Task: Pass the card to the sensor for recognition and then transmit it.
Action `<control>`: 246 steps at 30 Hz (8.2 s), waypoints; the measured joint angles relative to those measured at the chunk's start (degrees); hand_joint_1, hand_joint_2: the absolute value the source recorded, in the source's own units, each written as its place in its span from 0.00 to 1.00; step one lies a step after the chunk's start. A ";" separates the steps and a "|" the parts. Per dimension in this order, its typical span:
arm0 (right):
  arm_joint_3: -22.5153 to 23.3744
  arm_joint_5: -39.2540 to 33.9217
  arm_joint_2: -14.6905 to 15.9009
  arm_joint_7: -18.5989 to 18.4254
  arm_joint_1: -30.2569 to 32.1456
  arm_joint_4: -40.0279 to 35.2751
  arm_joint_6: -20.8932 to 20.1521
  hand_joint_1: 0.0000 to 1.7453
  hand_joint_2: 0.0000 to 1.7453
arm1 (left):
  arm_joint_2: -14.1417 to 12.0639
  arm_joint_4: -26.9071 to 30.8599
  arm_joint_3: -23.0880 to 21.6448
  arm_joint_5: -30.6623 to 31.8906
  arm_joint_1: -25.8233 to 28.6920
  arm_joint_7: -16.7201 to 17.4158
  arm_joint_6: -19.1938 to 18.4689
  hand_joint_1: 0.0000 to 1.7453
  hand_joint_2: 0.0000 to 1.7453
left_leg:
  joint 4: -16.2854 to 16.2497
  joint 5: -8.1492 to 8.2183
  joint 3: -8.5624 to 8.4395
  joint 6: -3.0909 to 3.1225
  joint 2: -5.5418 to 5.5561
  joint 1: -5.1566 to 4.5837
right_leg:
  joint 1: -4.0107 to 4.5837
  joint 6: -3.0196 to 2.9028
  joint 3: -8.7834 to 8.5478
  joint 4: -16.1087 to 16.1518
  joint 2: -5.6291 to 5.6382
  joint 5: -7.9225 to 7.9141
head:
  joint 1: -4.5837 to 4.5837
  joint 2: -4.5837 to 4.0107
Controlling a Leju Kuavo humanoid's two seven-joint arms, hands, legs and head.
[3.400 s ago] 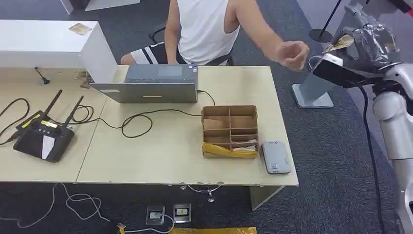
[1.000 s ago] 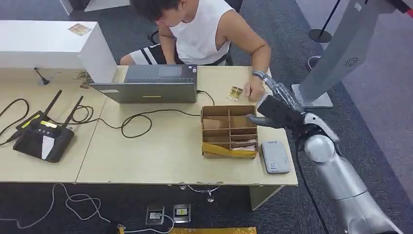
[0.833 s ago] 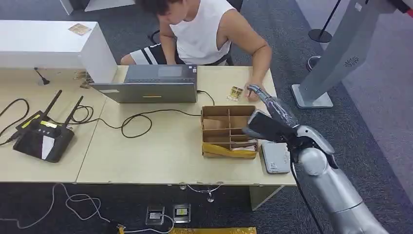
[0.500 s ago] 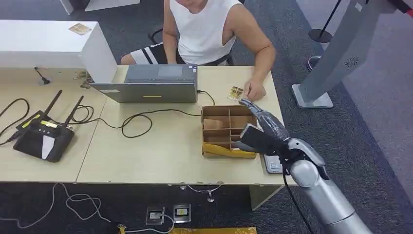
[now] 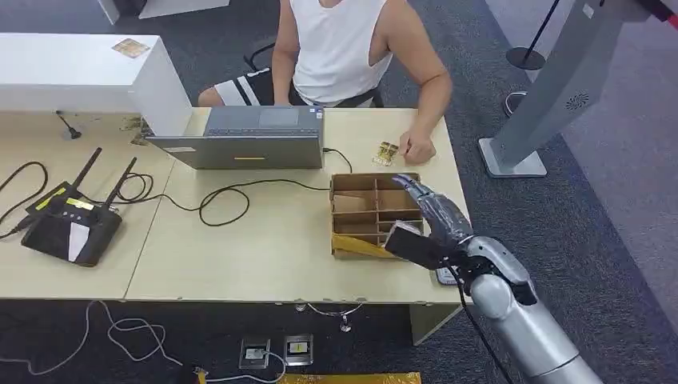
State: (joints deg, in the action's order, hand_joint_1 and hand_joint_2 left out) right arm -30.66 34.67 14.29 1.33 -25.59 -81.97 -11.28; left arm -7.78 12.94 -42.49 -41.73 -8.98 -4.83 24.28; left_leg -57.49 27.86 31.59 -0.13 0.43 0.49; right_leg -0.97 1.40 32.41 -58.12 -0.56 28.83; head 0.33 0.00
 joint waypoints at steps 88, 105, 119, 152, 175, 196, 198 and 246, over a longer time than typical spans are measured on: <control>-2.25 13.76 -5.42 5.00 -0.80 17.75 16.40 1.00 1.00 | 0.68 0.00 -0.07 1.31 -0.12 -0.85 0.00 0.00 1.00 | 0.00 0.00 0.00 0.00 0.00 0.00 | 0.00 0.00 -0.01 0.00 0.00 0.00 | 0.00 0.00; -2.27 12.78 -5.31 4.18 -1.13 17.75 14.45 1.00 1.00 | 0.68 0.00 -0.07 1.05 -0.09 -0.85 0.07 0.00 1.00 | 0.00 0.00 -0.02 0.00 -0.01 0.00 | 0.00 0.00 -0.01 0.00 0.00 0.00 | 0.00 0.00; -2.56 12.78 -5.29 3.50 -1.01 17.75 13.86 0.00 1.00 | 0.68 0.00 -0.09 1.07 -0.10 -0.85 0.20 0.00 1.00 | 0.00 0.00 -0.02 0.00 -0.01 0.00 | 0.00 0.00 -0.01 0.00 0.02 0.00 | 0.00 0.00; -2.80 12.78 -4.81 3.32 -0.85 17.77 13.12 1.00 1.00 | 0.59 0.00 -0.09 1.44 -0.39 -0.83 -0.26 0.00 1.00 | 0.00 0.00 -0.04 0.00 -0.08 0.00 | 0.00 0.00 0.00 0.00 0.09 0.00 | 0.02 0.00; -2.78 12.67 -4.66 2.97 -0.87 17.75 11.02 1.00 1.00 | 0.59 0.00 -0.09 1.27 -0.37 -0.83 -0.04 0.00 1.00 | 0.00 0.00 -0.07 0.00 -0.12 0.00 | 0.00 0.00 -0.03 0.00 0.11 0.00 | 0.00 0.00; 2.25 12.27 -3.15 5.38 -14.18 13.92 18.23 1.00 1.00 | 0.70 0.00 -0.11 1.90 -0.25 -1.35 0.44 0.00 1.00 | -0.03 -0.04 -0.10 0.03 -0.28 -0.02 | -0.02 -0.03 -0.02 -0.01 0.25 -0.12 | 0.02 0.00; 3.47 11.90 -2.73 6.12 -16.97 13.49 18.17 1.00 1.00 | 0.70 0.00 -0.11 1.99 -0.27 -1.35 0.44 0.00 1.00 | -0.04 -0.04 -0.10 0.03 -0.28 -0.02 | -0.02 -0.03 -0.02 -0.01 0.26 -0.12 | 0.00 -0.02; 1.64 17.15 -8.28 18.06 -43.47 53.46 33.65 0.00 1.00 | 1.18 0.00 -2.03 2.67 -1.87 -0.17 1.36 0.00 1.00 | -0.05 -0.14 0.03 -0.05 0.00 -0.01 | -0.01 -0.04 0.07 -0.02 0.02 -0.13 | 0.00 0.00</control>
State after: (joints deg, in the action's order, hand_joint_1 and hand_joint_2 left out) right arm -29.03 51.82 6.01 19.39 -69.06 -28.50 22.36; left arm -6.60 12.94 -44.52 -39.06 -10.85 -5.01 25.64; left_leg -57.54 27.72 31.62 -0.19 0.43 0.49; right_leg -0.98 1.36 32.47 -58.14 -0.54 28.71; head 0.33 0.00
